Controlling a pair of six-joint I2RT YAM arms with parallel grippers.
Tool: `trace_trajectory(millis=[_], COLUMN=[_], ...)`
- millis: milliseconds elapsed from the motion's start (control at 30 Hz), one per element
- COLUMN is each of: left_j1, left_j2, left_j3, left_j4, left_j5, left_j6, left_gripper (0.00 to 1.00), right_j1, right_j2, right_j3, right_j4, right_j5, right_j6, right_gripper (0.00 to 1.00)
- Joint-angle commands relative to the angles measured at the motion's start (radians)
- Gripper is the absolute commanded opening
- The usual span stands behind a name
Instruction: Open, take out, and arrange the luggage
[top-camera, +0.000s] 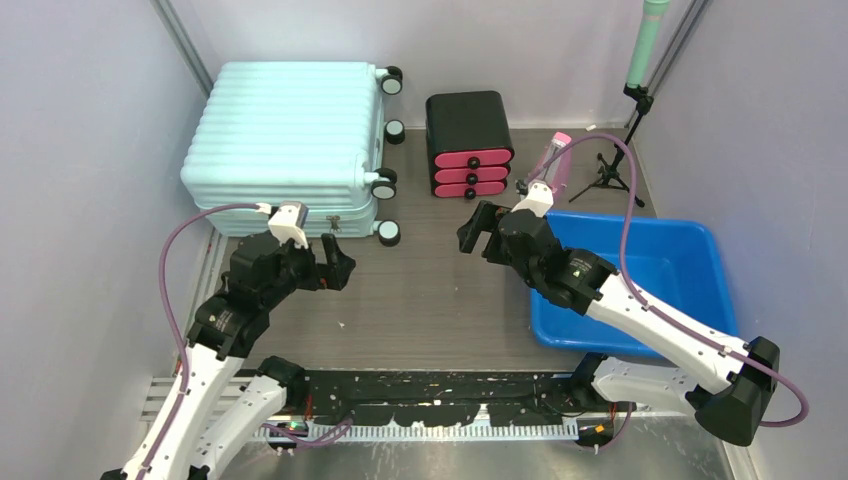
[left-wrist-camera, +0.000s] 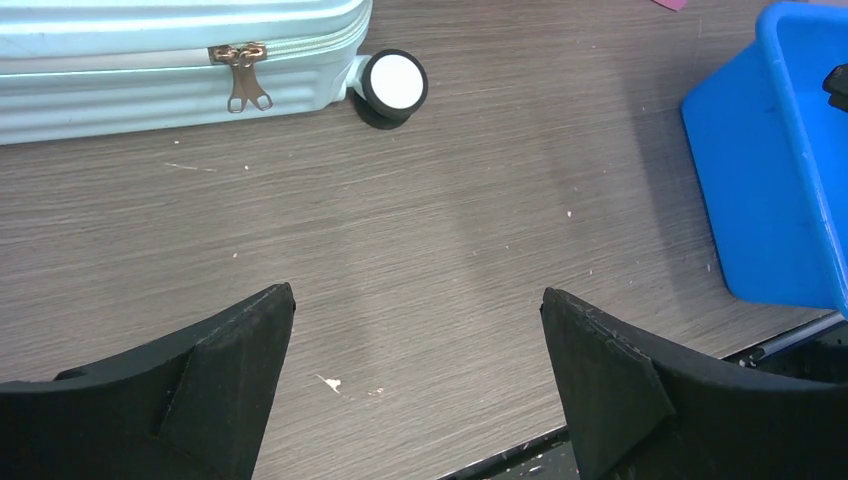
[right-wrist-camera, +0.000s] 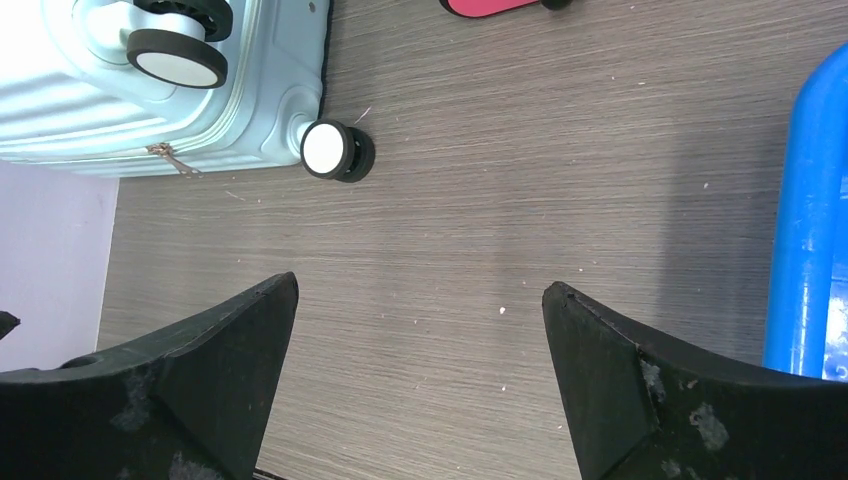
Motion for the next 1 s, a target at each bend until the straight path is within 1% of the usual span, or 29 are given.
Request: trace_trajectory(millis=[0, 300, 400, 467, 500, 533, 567, 600, 667, 700, 733, 767, 800, 900, 933, 967], left_j1=[-0.005, -0.006, -0.006, -0.007, -0.007, -0.008, -0.008, -0.008, -0.008, -0.008, -0.008, -0.008, -0.009, -0.014, -0.015, -0.017], left_j2=[-0.012, -0.014, -0.009, -0.010, -0.014, -0.021, -0.028, -0.036, -0.066, -0.088, -0.119, -0.139, -0.153, -0.180, -0.184, -0.187], left_j3=[-0.002, 0.007, 0.041, 0.079, 0.096, 0.110, 0.120, 0.125, 0.113, 0.096, 0.082, 0.077, 0.081, 0.087, 0.086, 0.085], left_j4=[0.046, 0.034, -0.001, -0.042, -0.059, -0.075, -0.090, -0.108, -0.130, -0.128, -0.122, -0.118, -0.123, -0.131, -0.131, -0.126], left_j5=[-0.016, -0.049, -0.158, -0.245, -0.297, -0.356, -0.425, -0.492, -0.615, -0.658, -0.680, -0.689, -0.692, -0.708, -0.714, -0.716], left_j6=[0.019, 0.015, -0.005, -0.009, -0.007, -0.007, -0.012, -0.021, -0.044, -0.053, -0.056, -0.052, -0.050, -0.050, -0.050, -0.049], left_gripper=[0.97, 0.96, 0.92, 0.90, 0.89, 0.89, 0.89, 0.89, 0.89, 0.89, 0.89, 0.89, 0.89, 0.89, 0.89, 0.89], right_j1=[0.005, 0.005, 0.005, 0.005, 0.005, 0.007, 0.010, 0.017, 0.034, 0.040, 0.056, 0.064, 0.082, 0.122, 0.130, 0.146], right_j2=[-0.010, -0.024, -0.031, -0.028, -0.021, -0.014, 0.013, 0.031, 0.113, 0.176, 0.212, 0.282, 0.315, 0.482, 0.519, 0.588], right_j3=[-0.004, -0.004, -0.019, -0.051, -0.070, -0.112, -0.128, -0.143, -0.118, -0.103, -0.073, -0.060, -0.036, 0.014, 0.025, 0.055], right_j4=[0.054, 0.066, 0.108, 0.185, 0.282, 0.341, 0.462, 0.507, 0.609, 0.625, 0.665, 0.698, 0.751, 0.888, 0.957, 0.988], right_j5=[0.019, 0.053, 0.047, 0.006, -0.032, -0.048, -0.067, -0.070, -0.060, -0.045, -0.039, -0.027, -0.020, 0.004, 0.010, 0.016], right_j6=[0.034, 0.048, 0.025, -0.011, -0.024, -0.039, -0.040, -0.039, -0.048, -0.064, -0.073, -0.092, -0.098, -0.108, -0.110, -0.121], right_gripper=[0.99, 0.97, 0.96, 0.96, 0.96, 0.96, 0.95, 0.94, 0.88, 0.83, 0.78, 0.76, 0.72, 0.67, 0.62, 0.59])
